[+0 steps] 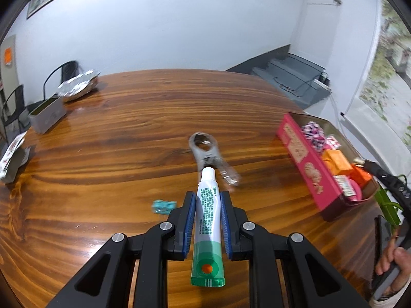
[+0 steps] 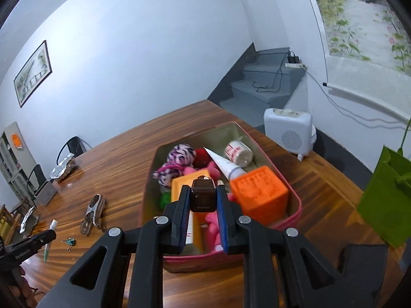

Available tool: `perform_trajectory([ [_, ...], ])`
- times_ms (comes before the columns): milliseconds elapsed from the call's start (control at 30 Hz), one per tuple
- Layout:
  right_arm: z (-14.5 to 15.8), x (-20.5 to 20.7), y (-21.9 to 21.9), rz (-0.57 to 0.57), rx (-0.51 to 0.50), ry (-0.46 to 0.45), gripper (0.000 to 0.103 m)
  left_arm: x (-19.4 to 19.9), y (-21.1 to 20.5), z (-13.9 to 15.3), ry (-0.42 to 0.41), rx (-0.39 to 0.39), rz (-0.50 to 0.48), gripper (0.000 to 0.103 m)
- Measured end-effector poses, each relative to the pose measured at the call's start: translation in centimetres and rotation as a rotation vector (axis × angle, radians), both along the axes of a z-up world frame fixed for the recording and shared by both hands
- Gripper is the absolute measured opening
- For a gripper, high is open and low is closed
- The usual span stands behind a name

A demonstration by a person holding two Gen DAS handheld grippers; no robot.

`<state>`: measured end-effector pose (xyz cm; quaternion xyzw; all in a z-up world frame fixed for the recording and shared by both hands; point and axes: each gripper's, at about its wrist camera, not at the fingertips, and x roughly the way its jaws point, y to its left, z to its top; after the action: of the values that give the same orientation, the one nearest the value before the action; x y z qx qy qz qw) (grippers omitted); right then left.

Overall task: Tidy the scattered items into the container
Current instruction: 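Carry the toothpaste tube and brown bottle over the red tin with both tools, then open the right tool to drop the brown bottle while the left tool drops the toothpaste into the tin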

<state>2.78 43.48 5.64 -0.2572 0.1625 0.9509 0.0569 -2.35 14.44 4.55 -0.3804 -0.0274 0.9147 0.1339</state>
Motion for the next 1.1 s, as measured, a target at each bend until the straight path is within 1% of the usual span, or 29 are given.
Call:
perform_trajectory([
  [33,-0.3,-0.1,0.3,0.009,-0.018,-0.001,0.022,0.1,0.6,0.3,0.003,-0.001,-0.013,0.020],
  [133,-0.7,-0.2,1.0,0.019,-0.060,0.006,0.028,0.1,2.6,1.3,0.014,-0.003,-0.055,0.021],
  [233,-0.8,0.1,1.5,0.002,-0.070,0.028,0.038,0.2,4.6,2.1,0.029,-0.014,-0.088,0.020],
  [267,-0.9,0.2,1.8,-0.005,-0.078,0.036,0.047,0.1,5.2,2.3,0.030,-0.013,-0.099,0.021],
  [300,-0.9,0.4,2.0,-0.018,-0.085,0.044,0.058,0.0,5.8,2.5,0.029,-0.010,-0.113,0.021],
  [367,-0.9,0.7,2.4,-0.045,-0.088,0.055,0.070,-0.2,7.1,2.8,0.023,-0.001,-0.141,0.021],
  [433,-0.7,1.0,2.5,-0.073,-0.073,0.069,0.074,-0.5,8.2,3.0,0.021,0.002,-0.162,0.020],
  [500,-0.4,1.3,2.5,-0.099,-0.053,0.083,0.083,-0.7,9.5,3.1,0.017,0.006,-0.188,0.020],
  [600,-0.2,1.8,2.7,-0.145,-0.044,0.097,0.085,-1.0,11.5,3.5,0.014,0.018,-0.232,0.020],
  [733,-0.2,2.1,3.5,-0.197,-0.054,0.091,0.087,-1.3,14.1,4.2,0.028,0.021,-0.285,0.020],
  [900,-0.2,2.1,3.7,-0.202,-0.054,0.091,0.088,-2.3,16.7,4.6,0.028,0.040,-0.329,0.020],
  [967,-0.1,2.2,3.5,-0.207,-0.045,0.098,0.089,-3.1,17.5,4.6,0.014,0.054,-0.337,0.021],
  [1100,0.0,2.2,3.3,-0.208,-0.026,0.103,0.099,-4.7,18.7,4.2,-0.024,0.086,-0.353,0.020],
])
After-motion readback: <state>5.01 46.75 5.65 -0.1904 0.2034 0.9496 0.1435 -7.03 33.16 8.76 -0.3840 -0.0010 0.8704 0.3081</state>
